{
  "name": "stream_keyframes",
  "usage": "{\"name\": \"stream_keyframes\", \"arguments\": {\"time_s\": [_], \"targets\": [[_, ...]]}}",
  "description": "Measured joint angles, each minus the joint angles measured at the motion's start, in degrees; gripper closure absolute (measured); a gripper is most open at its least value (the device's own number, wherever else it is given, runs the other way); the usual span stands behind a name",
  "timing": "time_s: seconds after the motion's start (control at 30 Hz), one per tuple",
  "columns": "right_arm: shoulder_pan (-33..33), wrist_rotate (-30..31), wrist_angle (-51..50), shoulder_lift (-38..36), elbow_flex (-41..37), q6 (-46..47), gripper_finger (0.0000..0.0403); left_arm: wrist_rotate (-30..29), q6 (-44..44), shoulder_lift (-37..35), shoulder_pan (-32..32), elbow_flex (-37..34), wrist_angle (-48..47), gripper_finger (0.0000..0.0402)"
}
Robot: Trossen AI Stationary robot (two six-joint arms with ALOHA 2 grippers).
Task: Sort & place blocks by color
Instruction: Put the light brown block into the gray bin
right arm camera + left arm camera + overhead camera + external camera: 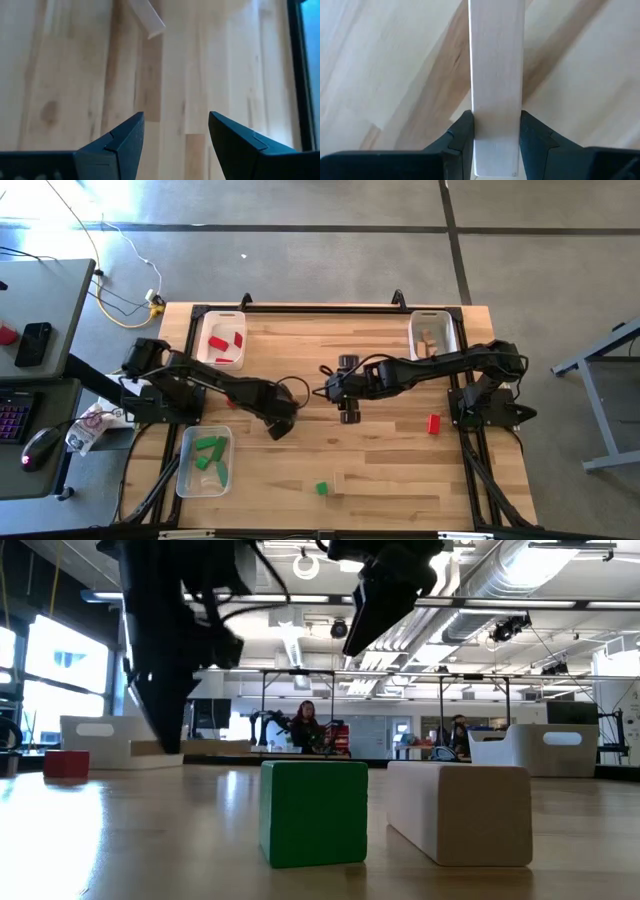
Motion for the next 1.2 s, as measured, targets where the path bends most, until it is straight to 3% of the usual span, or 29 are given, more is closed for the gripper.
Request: {"name": "stream_keyframes", "arguments": {"time_s": [0.53, 0.8, 1.2], "targets": [[0.0, -1.1, 8.8, 0.0, 0.0, -8.7, 0.0194, -1.3, 20.8, -12.1, 0.0, 0.2, 10.8, 0.0299], [1.1, -2.4, 13.2, -0.4, 0.5, -14.7, 0.0194, -3.0, 25.0, -13.2, 0.1, 0.2, 13.4, 0.0302], [2.4, -6.0, 10.7, -0.6, 9.9, -14.6, 0.0194, -5.6, 32.4, -13.2, 0.1, 0.2, 21.0, 0.0301]]}}
